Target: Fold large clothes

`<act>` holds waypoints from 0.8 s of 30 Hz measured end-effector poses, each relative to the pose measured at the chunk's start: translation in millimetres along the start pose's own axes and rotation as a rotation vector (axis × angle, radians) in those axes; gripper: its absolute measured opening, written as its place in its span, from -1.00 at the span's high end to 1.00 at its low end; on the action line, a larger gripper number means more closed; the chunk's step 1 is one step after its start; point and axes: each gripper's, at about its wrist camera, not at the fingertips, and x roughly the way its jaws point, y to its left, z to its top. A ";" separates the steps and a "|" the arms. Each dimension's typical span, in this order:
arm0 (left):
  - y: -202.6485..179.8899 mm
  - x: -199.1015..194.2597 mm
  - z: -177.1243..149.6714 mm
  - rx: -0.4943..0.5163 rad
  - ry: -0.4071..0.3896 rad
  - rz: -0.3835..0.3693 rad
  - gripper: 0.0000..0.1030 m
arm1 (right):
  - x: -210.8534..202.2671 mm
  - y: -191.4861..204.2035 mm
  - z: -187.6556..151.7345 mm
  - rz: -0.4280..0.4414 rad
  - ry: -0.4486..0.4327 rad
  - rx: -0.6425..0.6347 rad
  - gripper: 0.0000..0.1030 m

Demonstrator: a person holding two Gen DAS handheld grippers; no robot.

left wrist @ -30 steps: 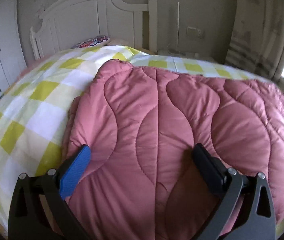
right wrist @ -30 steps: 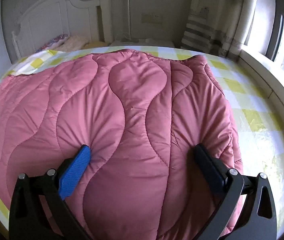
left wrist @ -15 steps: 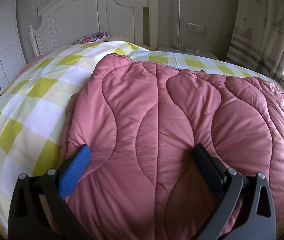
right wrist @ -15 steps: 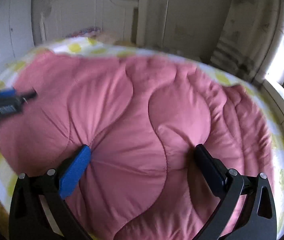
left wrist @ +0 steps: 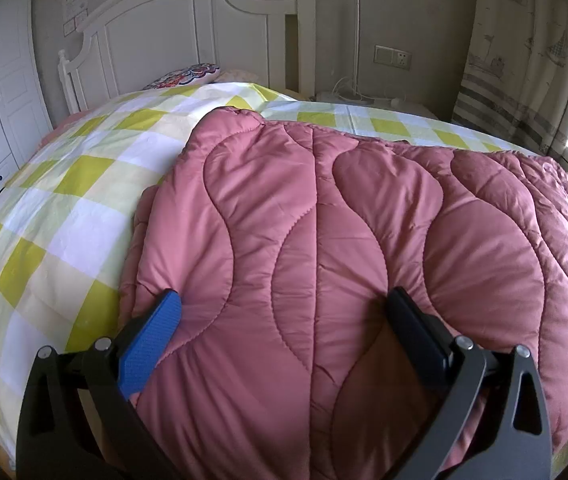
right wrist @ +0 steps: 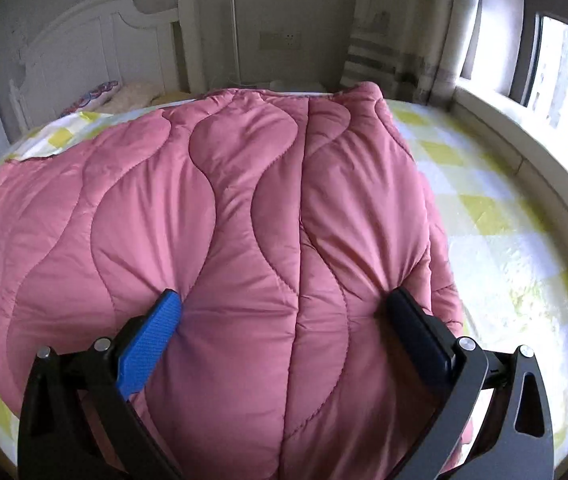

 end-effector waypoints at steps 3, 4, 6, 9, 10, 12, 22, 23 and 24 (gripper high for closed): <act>0.3 0.3 -0.2 -0.001 -0.001 -0.002 -0.96 | 2.8 0.9 0.2 0.003 0.004 0.001 -0.91; 0.3 0.6 0.1 -0.001 0.000 -0.002 -0.96 | 1.6 -1.1 -1.9 0.007 0.006 0.000 -0.91; 0.0 -0.2 -0.1 -0.001 -0.001 -0.001 -0.96 | 4.1 -0.7 2.3 0.007 0.010 -0.003 -0.91; -7.1 -18.2 1.7 -0.033 0.006 0.026 -0.93 | 3.4 2.7 3.6 0.001 0.015 -0.010 -0.91; -12.7 -30.9 2.4 -0.043 -0.021 -0.034 -0.93 | 3.8 1.8 4.3 0.001 0.018 -0.010 -0.91; -32.4 -51.6 2.5 -0.007 -0.049 -0.109 -0.93 | 3.3 3.7 3.9 0.002 0.021 -0.013 -0.91; -120.3 -33.4 -41.3 0.230 -0.008 -0.167 -0.96 | 3.2 6.6 2.3 0.009 0.029 -0.022 -0.91; -115.5 -33.9 -37.3 0.223 0.015 -0.188 -0.96 | 3.2 6.0 2.1 0.010 0.030 -0.023 -0.91; -109.8 -36.5 -33.9 0.212 0.022 -0.195 -0.96 | 3.1 5.7 1.9 0.012 0.030 -0.023 -0.91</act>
